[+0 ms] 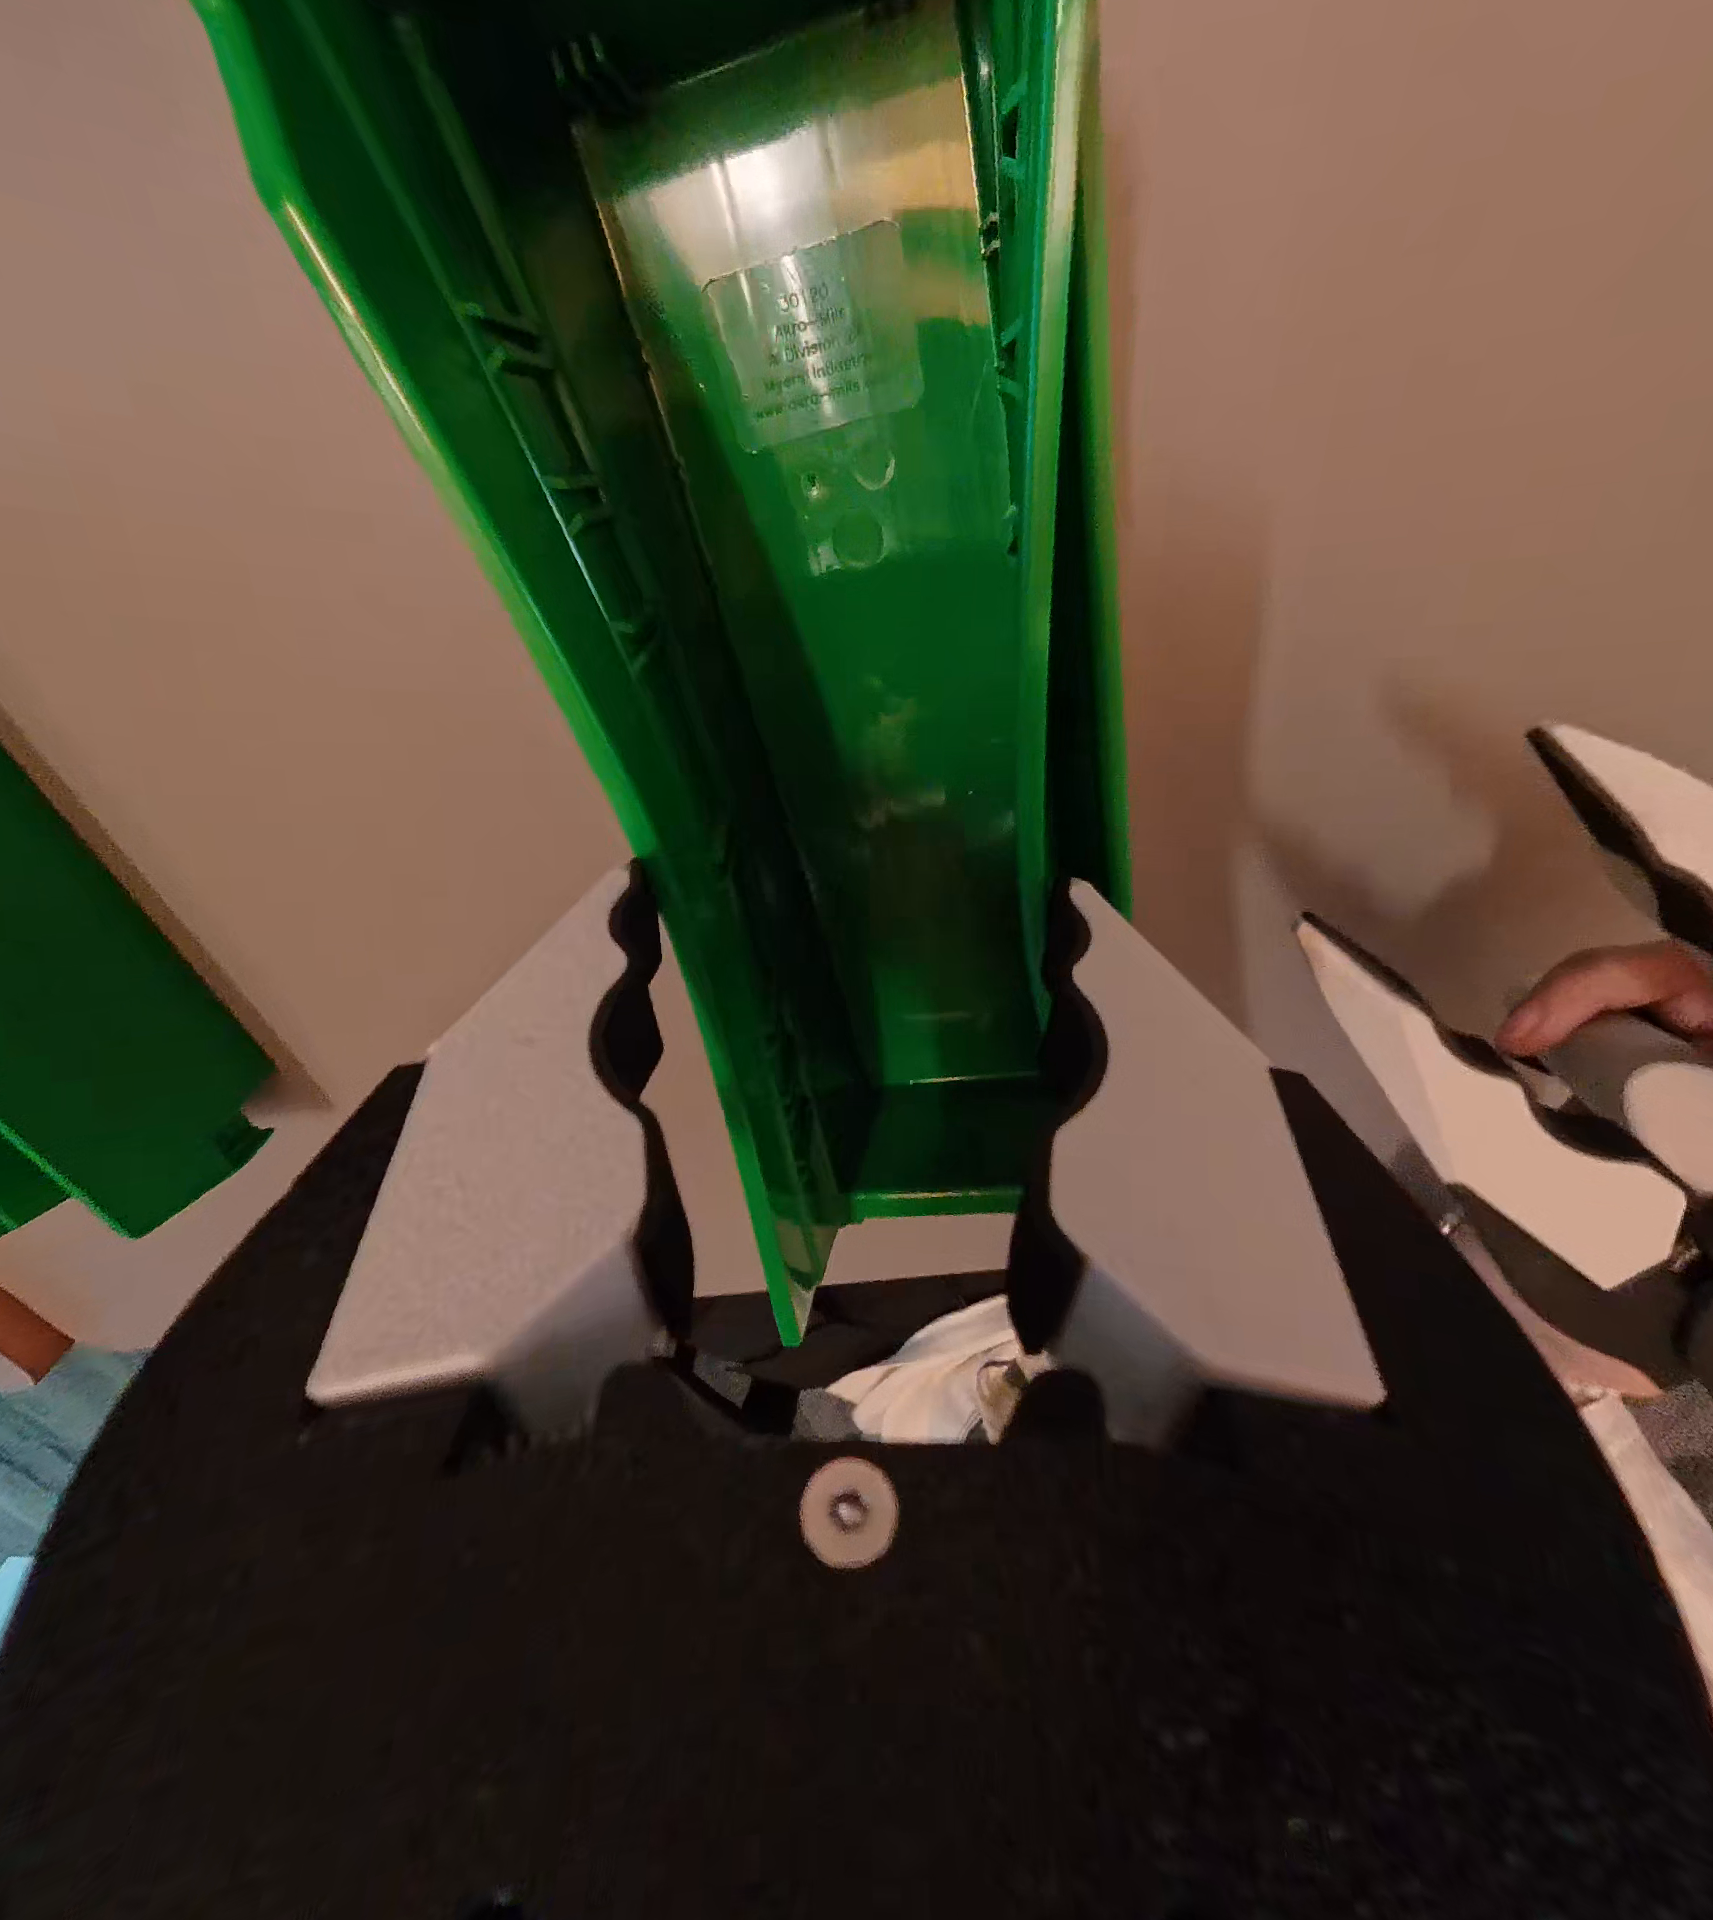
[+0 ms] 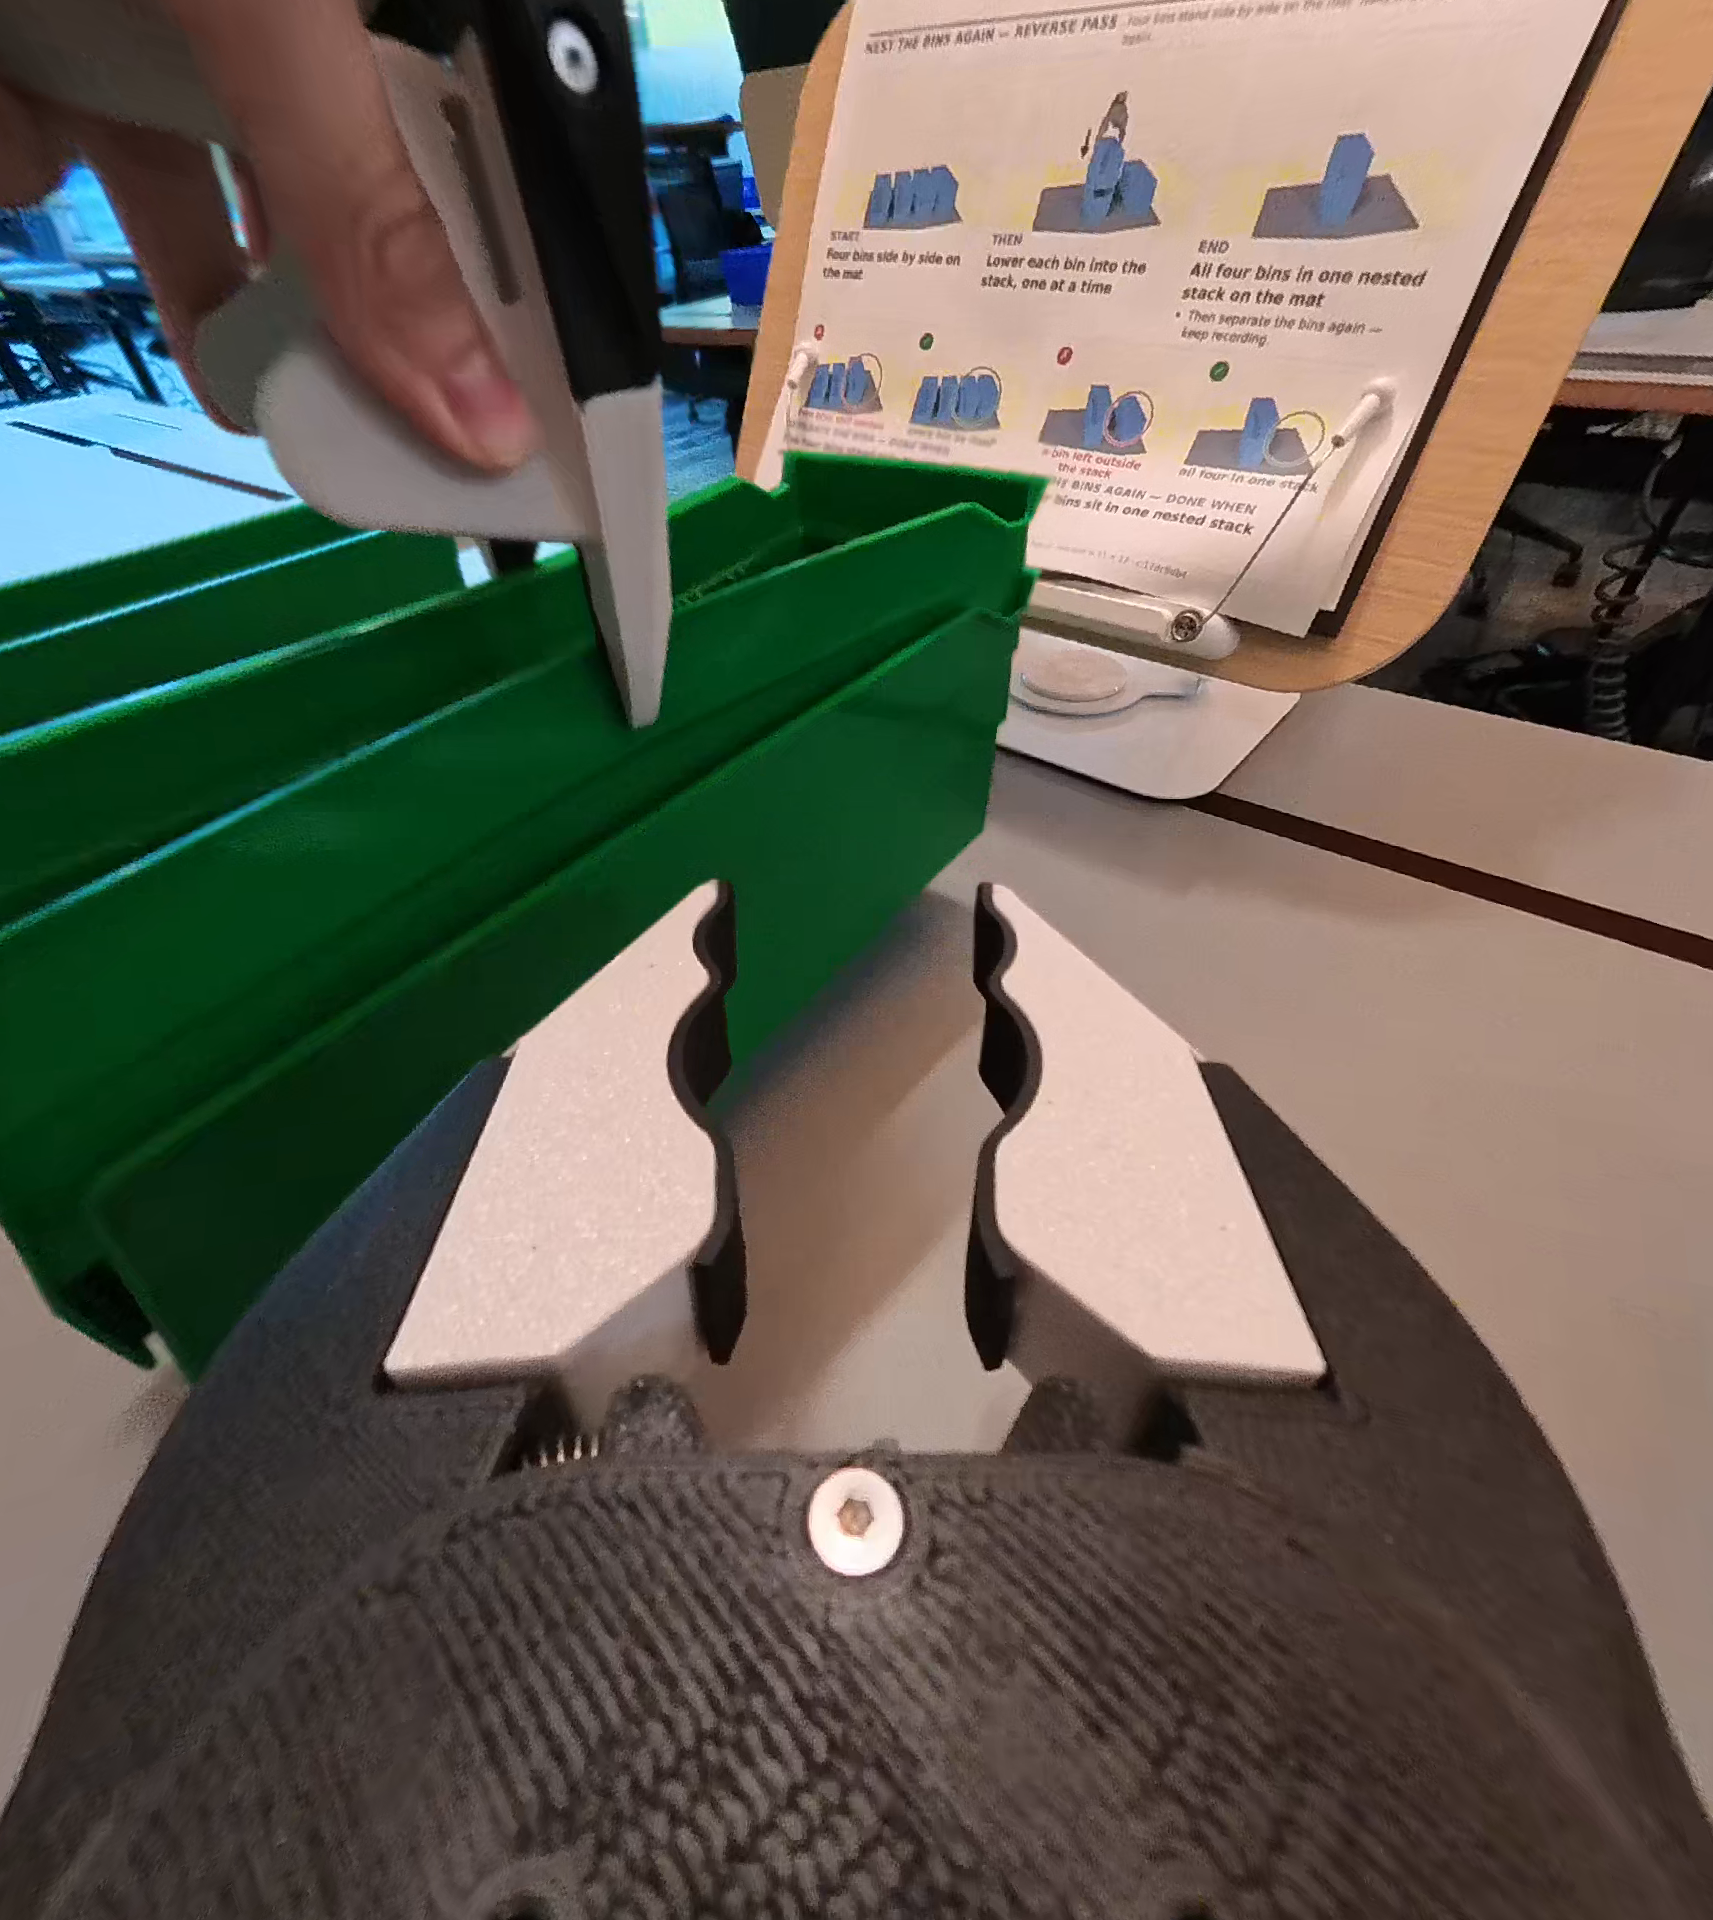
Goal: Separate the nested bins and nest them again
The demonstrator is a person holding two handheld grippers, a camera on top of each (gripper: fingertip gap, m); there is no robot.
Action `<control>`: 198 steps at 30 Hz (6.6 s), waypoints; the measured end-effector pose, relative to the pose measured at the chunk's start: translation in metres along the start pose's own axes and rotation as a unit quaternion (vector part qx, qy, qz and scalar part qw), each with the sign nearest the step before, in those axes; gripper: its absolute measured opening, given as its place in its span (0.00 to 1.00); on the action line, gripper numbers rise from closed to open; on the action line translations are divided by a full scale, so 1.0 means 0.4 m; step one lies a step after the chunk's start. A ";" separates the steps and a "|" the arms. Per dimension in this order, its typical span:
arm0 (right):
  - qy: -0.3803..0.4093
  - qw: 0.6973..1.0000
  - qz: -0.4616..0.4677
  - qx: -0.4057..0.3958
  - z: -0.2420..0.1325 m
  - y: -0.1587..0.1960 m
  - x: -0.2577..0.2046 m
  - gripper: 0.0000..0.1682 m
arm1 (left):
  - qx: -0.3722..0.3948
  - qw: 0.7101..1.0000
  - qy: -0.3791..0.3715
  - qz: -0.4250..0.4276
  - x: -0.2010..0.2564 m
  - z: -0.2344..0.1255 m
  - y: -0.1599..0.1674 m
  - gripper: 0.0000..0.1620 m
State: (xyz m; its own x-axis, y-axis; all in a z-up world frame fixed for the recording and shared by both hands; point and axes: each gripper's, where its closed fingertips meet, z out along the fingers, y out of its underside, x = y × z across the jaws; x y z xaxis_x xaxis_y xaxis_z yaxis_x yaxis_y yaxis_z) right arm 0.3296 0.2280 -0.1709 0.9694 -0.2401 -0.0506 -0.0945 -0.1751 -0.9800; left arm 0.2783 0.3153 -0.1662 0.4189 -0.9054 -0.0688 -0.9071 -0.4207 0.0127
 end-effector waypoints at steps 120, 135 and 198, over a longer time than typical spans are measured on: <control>-0.037 0.940 -0.334 0.060 0.018 -0.048 -0.196 0.00 | -0.028 0.998 0.007 0.050 0.017 -0.021 0.017 0.46; -0.039 0.915 -0.397 -0.052 0.036 0.048 -0.167 0.00 | -0.026 0.999 0.004 0.035 -0.014 -0.103 0.020 0.48; 0.037 0.993 0.061 0.092 -0.138 -0.063 0.141 0.65 | -0.005 0.997 -0.026 -0.067 -0.470 0.163 0.084 0.53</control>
State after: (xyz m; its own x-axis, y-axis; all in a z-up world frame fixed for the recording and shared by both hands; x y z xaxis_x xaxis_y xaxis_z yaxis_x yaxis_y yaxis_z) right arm 0.3743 0.1661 -0.1384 0.9331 -0.3199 -0.1641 -0.1615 0.0348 -0.9863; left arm 0.1663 0.4751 -0.2179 0.5343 -0.8365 -0.1213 -0.8420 -0.5393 0.0101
